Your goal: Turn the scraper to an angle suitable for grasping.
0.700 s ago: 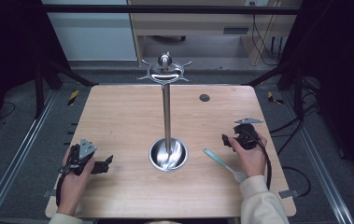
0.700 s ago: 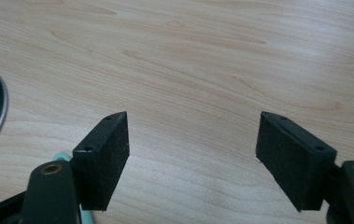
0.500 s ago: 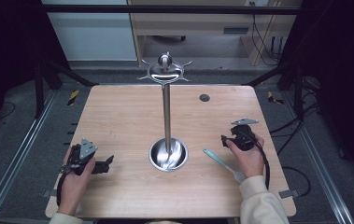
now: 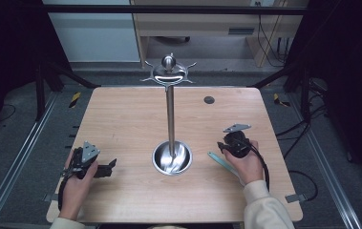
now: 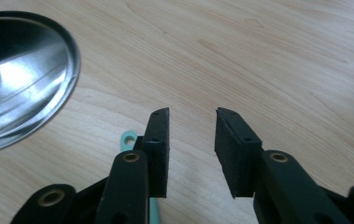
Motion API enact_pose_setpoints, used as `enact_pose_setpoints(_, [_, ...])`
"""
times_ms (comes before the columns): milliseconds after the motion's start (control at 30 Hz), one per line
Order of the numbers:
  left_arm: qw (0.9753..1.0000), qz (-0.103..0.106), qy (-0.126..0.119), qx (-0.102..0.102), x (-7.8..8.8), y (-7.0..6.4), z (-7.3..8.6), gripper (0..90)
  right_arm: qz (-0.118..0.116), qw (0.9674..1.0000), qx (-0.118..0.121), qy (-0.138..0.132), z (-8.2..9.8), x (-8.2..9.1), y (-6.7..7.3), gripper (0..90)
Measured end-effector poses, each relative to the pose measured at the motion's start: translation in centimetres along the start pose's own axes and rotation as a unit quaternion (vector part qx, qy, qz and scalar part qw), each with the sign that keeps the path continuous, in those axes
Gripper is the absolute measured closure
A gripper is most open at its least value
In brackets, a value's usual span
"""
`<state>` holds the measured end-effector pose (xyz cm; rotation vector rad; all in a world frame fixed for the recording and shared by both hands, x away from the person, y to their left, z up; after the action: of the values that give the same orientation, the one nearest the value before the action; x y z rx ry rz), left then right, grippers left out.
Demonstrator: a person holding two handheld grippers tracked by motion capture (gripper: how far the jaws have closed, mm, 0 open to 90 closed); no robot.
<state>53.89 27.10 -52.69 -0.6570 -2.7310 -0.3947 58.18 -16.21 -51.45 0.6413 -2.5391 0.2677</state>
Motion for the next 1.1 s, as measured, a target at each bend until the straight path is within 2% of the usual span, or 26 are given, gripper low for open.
enact_pose_setpoints(67, [1.0000,0.000,0.000,0.000,0.0,0.0,0.0,2.8,-0.014,0.9999,0.009,-0.003,-0.1,0.0,0.7,71.7])
enact_pose_setpoints(167, [1.0000,0.000,0.001,0.000,0.0,0.0,0.0,2.8,-0.022,0.9996,0.016,-0.003,-0.2,0.0,1.1,75.2])
enact_pose_setpoints(233, [1.0000,0.001,0.001,0.000,0.0,0.0,0.0,2.8,-0.038,0.9989,0.026,0.001,-0.2,-0.1,1.8,82.0])
enact_pose_setpoints(300, [1.0000,0.001,0.001,-0.001,-0.1,-0.1,0.0,2.8,-0.043,0.9987,0.028,0.004,-0.1,-0.2,2.1,84.2])
enact_pose_setpoints(367, [1.0000,0.001,0.001,-0.001,-0.1,-0.1,0.0,2.8,-0.058,0.9976,0.035,0.016,0.2,-0.4,2.8,90.0])
enact_pose_setpoints(500, [1.0000,0.002,0.001,-0.003,-0.1,-0.1,0.0,2.8,-0.072,0.9964,0.036,0.028,0.6,-0.6,3.3,90.0])
enact_pose_setpoints(633, [1.0000,0.003,0.002,-0.004,-0.1,-0.1,0.0,2.8,-0.087,0.9939,0.049,0.047,1.3,-1.0,3.9,90.0])
enact_pose_setpoints(933, [1.0000,0.005,0.003,-0.005,-0.1,-0.2,0.0,2.8,-0.099,0.9907,0.056,0.074,2.2,-1.6,4.6,90.0])
enact_pose_setpoints(1100, [1.0000,0.004,0.002,-0.007,-0.1,-0.2,0.0,2.8,-0.098,0.9892,0.066,0.087,2.6,-1.7,4.5,90.0])
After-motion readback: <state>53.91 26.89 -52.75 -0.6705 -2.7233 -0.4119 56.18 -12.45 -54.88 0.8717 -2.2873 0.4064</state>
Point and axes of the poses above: each handheld gripper's, and its own axes: x roughly backward along the jaws, z roughly out of its underside, y roughly to its left, the point moved 9 cm from there along -x, roughly forward along the jaws, and after that the axes turned 15 degrees about -y, right-handed, at the moved point
